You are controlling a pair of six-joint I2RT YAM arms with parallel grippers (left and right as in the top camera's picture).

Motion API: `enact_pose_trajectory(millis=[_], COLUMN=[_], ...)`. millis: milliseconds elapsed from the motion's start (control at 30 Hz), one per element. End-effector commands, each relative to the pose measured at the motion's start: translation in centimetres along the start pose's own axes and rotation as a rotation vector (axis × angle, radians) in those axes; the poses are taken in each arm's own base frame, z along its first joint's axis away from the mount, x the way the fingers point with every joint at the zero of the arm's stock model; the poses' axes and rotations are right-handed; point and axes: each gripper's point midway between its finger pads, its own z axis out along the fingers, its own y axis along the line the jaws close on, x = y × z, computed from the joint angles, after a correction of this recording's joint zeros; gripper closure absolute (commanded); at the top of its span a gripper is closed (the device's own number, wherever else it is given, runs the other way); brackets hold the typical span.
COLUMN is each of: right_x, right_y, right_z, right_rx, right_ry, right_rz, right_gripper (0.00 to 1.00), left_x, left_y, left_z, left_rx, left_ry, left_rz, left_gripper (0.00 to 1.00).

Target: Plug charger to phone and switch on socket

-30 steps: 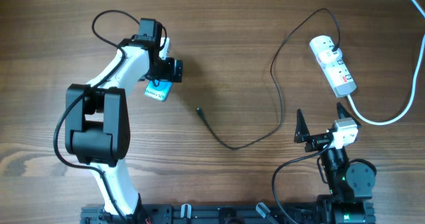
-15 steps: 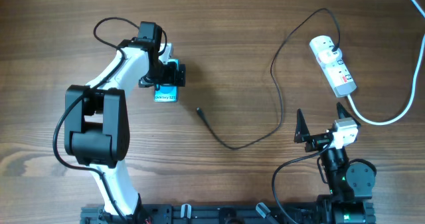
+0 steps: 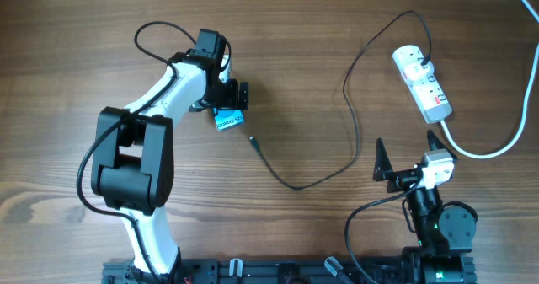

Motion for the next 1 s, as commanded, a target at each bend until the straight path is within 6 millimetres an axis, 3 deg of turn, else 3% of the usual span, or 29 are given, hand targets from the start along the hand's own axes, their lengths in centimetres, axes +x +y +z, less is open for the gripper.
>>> enact_pose_trajectory(millis=[0, 133, 200, 367, 467, 567, 700, 833, 967], right_x=[-0.2, -0.2, -0.2, -0.2, -0.2, -0.2, -0.2, -0.2, -0.2], right_y=[-0.3, -0.3, -0.3, -0.3, -0.3, -0.3, -0.3, -0.3, -0.3], right_z=[0.0, 0.0, 0.0, 0.0, 0.0, 0.0, 0.0, 0.0, 0.0], right_rx=[0.017, 0.017, 0.017, 0.017, 0.017, 0.017, 0.017, 0.017, 0.017], right_ry=[-0.008, -0.008, -0.008, -0.008, -0.008, -0.008, -0.008, -0.008, -0.008], right_rz=[0.007, 0.006, 0.007, 0.007, 0.006, 0.007, 0.006, 0.006, 0.006], right_gripper=[0.00, 0.01, 0.00, 0.00, 0.00, 0.00, 0.00, 0.00, 0.00], left_x=[1.5, 2.0, 2.3, 3.0, 0.2, -1.2, 0.3, 2.4, 6.2], left_y=[0.4, 4.3, 4.9, 4.4, 3.8, 3.5, 3.8, 4.2, 5.0], left_z=[1.2, 0.6, 0.4, 0.5, 0.8, 0.8, 0.8, 0.6, -0.2], left_rx=[-0.025, -0.250, -0.290, -0.257, -0.221, -0.206, -0.223, -0.247, -0.293], left_ry=[0.053, 0.042, 0.047, 0.078, -0.032, -0.083, -0.024, 0.059, 0.214], left_rz=[-0.008, -0.154, -0.182, -0.205, -0.180, -0.150, -0.149, -0.151, -0.156], left_gripper=[0.00, 0.00, 0.00, 0.00, 0.00, 0.01, 0.26, 0.35, 0.38])
